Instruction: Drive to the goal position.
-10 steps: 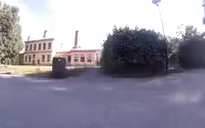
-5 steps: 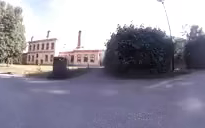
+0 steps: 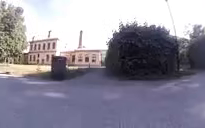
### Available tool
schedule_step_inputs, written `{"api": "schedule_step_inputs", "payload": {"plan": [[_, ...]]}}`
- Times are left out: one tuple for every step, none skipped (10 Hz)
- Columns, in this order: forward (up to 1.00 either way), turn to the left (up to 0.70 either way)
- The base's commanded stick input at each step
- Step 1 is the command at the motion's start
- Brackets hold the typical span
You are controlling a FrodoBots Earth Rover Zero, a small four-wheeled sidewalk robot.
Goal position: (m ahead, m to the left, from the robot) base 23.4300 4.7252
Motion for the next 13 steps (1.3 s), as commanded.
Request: {"api": "schedule_step_inputs", "payload": {"plan": [[0.60, 0.00], [0.60, 0.00], [0.60, 0.00], [0.60, 0.00], [0.60, 0.00], [0.60, 0.00], [0.60, 0.00], [0.60, 0.06], [0.60, 0.15], [0.60, 0.15], [0.60, 0.15], [0.60, 0.15], [0.60, 0.15]]}}
